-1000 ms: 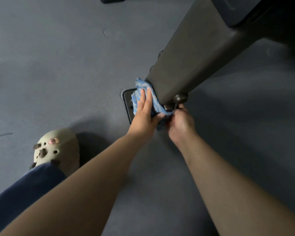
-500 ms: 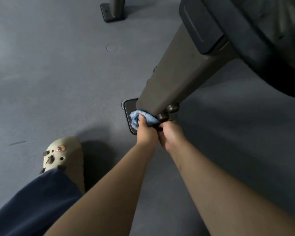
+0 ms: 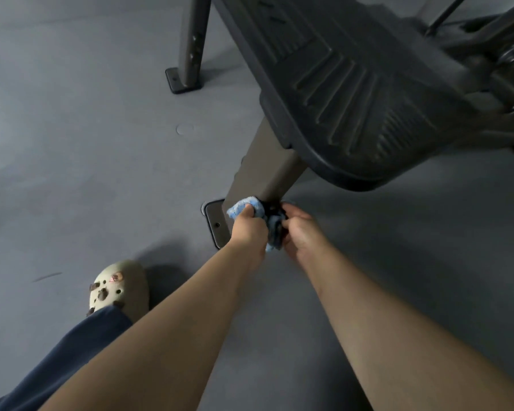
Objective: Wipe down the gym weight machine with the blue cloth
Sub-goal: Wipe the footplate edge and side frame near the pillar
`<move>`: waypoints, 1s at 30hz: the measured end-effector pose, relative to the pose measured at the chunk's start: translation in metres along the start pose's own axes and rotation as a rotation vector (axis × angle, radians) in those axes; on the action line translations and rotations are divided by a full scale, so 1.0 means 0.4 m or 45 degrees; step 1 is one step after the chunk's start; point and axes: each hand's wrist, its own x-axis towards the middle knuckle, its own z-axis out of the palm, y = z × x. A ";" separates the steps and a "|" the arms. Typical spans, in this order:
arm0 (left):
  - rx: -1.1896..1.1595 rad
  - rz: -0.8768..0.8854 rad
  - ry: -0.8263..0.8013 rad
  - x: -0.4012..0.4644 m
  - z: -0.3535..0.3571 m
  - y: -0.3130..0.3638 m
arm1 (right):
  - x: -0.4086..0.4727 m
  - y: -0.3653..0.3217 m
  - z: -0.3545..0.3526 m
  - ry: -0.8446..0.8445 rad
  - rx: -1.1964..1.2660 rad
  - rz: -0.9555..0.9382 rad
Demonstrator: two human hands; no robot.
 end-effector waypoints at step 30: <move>0.649 0.255 -0.439 -0.439 0.083 0.030 | -0.339 -0.112 -0.227 0.174 -0.235 -0.236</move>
